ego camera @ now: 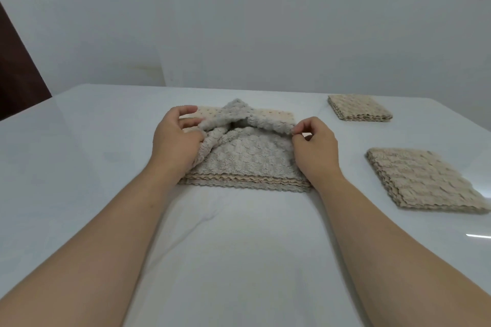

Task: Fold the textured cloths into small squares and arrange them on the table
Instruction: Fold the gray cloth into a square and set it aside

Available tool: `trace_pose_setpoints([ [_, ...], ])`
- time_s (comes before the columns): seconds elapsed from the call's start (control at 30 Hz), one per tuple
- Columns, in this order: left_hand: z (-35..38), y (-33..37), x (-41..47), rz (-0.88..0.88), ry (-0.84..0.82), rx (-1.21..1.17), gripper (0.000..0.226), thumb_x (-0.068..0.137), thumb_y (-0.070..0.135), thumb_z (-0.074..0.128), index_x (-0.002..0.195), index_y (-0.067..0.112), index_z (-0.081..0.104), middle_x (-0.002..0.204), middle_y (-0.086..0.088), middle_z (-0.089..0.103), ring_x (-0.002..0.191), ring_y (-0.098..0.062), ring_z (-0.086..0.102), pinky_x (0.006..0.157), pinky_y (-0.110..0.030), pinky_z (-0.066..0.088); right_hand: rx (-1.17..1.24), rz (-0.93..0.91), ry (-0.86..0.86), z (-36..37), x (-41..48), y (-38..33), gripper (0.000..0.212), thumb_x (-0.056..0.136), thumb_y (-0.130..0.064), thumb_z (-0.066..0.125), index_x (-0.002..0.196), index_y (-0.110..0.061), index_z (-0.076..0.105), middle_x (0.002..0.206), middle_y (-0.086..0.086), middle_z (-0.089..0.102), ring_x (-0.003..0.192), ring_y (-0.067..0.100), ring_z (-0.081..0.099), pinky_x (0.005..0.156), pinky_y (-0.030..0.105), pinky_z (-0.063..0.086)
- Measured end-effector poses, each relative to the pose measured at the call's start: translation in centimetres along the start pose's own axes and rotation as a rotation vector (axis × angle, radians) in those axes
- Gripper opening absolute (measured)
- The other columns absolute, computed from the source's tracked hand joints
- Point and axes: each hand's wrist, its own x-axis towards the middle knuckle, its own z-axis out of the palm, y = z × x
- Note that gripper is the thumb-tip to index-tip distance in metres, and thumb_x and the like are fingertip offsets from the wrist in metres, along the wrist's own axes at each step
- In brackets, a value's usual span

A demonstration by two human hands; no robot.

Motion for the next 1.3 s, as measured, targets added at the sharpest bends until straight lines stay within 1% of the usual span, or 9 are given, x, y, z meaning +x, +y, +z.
trace_pose_setpoints([
  [0.23,0.3,-0.7,-0.2,0.018,-0.071,0.123,0.049,0.091,-0.005,0.047,0.121,0.027,0.067,0.093,0.013,0.076,0.071,-0.017,0.066,0.047,-0.018,0.042,0.098,0.078,-0.051,0.1,0.2,0.7,0.043,0.086,0.011,0.037,0.090,-0.025,0.060,0.098,0.001,0.068,0.038,0.004,0.040,0.036,0.021,0.030],
  [0.37,0.1,-0.3,-0.4,0.061,-0.035,0.237,0.035,0.093,0.007,0.050,0.109,0.030,0.070,0.091,0.009,0.072,0.057,-0.011,0.055,0.045,-0.012,0.039,0.156,0.140,-0.022,-0.1,0.2,0.5,0.040,0.090,0.000,0.041,0.099,-0.032,0.063,0.078,0.001,0.059,0.044,0.014,0.042,0.042,0.025,0.034],
  [0.47,0.0,0.1,-0.8,0.106,-0.097,0.304,0.027,0.089,0.017,0.061,0.107,0.032,0.072,0.090,0.003,0.067,0.064,-0.001,0.059,0.057,-0.010,0.040,0.192,0.155,-0.006,-0.2,0.1,0.1,0.024,0.090,-0.014,0.050,0.101,-0.031,0.063,0.076,0.001,0.065,0.044,0.015,0.046,0.048,0.030,0.038],
  [0.57,0.0,0.2,-1.0,0.145,-0.172,0.459,0.036,0.083,0.025,0.070,0.117,0.036,0.070,0.107,0.001,0.058,0.091,-0.011,0.055,0.082,-0.023,0.039,0.188,0.134,-0.056,-0.1,0.0,0.2,0.017,0.091,-0.032,0.066,0.107,-0.029,0.060,0.085,0.005,0.072,0.045,0.015,0.053,0.045,0.026,0.041],
  [0.73,-0.1,0.4,-1.3,0.146,-0.162,0.474,0.033,0.081,0.023,0.072,0.111,0.037,0.073,0.107,0.011,0.068,0.104,-0.013,0.061,0.089,-0.026,0.045,-0.030,0.010,-0.111,-0.1,0.0,0.6,0.028,0.087,-0.042,0.075,0.108,-0.030,0.060,0.113,-0.016,0.060,0.110,0.009,0.055,0.091,0.030,0.044],
  [0.9,-0.2,0.4,-1.2,0.211,-0.213,0.481,0.014,0.088,0.027,0.070,0.096,0.035,0.079,0.089,0.011,0.069,0.091,-0.016,0.063,0.077,-0.031,0.048,-0.065,-0.058,-0.048,-0.2,-0.2,0.2,0.013,0.093,-0.040,0.067,0.100,-0.033,0.059,0.097,-0.015,0.067,0.088,0.017,0.065,0.082,0.033,0.051],
  [1.03,-0.2,1.1,-1.2,0.124,-0.181,0.256,0.006,0.084,0.023,0.071,0.085,0.022,0.077,0.092,-0.001,0.071,0.089,-0.021,0.066,0.077,-0.035,0.051,-0.089,-0.110,-0.005,-0.7,-0.3,-0.7,0.006,0.098,-0.038,0.061,0.098,-0.034,0.057,0.072,0.008,0.069,0.047,0.025,0.055,0.056,0.034,0.050],
  [1.2,-0.5,2.8,-2.0,-0.158,-0.283,-0.252,0.037,0.076,-0.018,0.058,0.081,0.016,0.070,0.079,-0.009,0.072,0.078,-0.030,0.070,0.066,-0.038,0.061,-0.003,-0.097,0.045,-1.5,0.0,-2.6,0.005,0.098,-0.029,0.062,0.100,-0.024,0.062,0.087,-0.014,0.064,0.058,-0.010,0.054,0.057,0.005,0.040],
  [1.3,-0.7,3.9,-2.7,-0.220,-0.358,-0.452,0.050,0.070,-0.028,0.045,0.092,0.011,0.067,0.072,-0.013,0.067,0.066,-0.028,0.069,0.053,-0.032,0.058,0.002,-0.002,-0.014,-2.4,0.4,-3.4,0.010,0.096,-0.027,0.067,0.099,-0.018,0.064,0.073,-0.012,0.064,0.054,-0.002,0.054,0.056,0.019,0.042],
])
